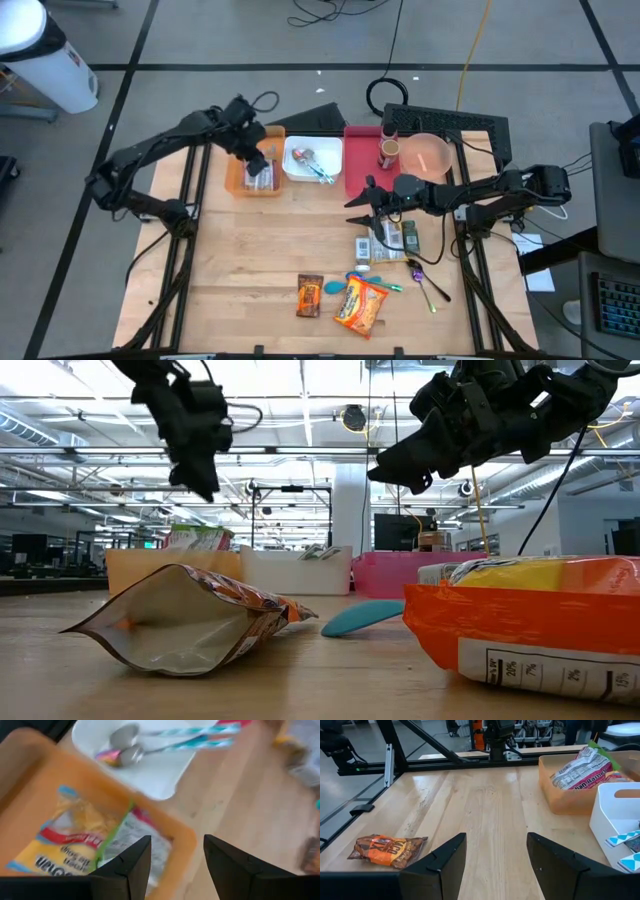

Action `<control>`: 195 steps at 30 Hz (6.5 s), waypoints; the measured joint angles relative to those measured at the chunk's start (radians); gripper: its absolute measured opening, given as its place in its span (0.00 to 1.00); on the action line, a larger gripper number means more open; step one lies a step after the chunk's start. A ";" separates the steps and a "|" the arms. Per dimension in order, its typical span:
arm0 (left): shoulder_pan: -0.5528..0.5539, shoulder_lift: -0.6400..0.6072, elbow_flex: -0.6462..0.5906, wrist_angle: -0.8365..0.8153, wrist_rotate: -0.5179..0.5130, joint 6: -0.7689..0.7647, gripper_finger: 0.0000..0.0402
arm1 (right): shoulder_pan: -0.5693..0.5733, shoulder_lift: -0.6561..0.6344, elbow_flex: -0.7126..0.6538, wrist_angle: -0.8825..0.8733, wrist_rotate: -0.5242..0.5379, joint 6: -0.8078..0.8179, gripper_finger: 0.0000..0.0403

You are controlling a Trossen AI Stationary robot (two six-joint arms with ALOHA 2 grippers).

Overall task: Pick & Place Food Item
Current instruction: Put the green noodle pack into the orange bin, then put the black spoon into the white bin

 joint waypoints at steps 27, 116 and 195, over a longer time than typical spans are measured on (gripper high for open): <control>0.011 0.268 -0.034 0.091 -0.302 0.036 0.46 | 0.000 0.000 0.000 -0.016 0.000 0.000 0.50; -0.603 -0.075 -0.797 1.932 -0.310 -0.283 0.46 | 0.075 0.000 0.000 -0.048 0.001 -0.004 0.50; -0.848 0.304 -0.169 0.884 -0.241 -0.105 0.46 | 0.659 -0.130 0.238 -1.448 0.261 0.957 0.45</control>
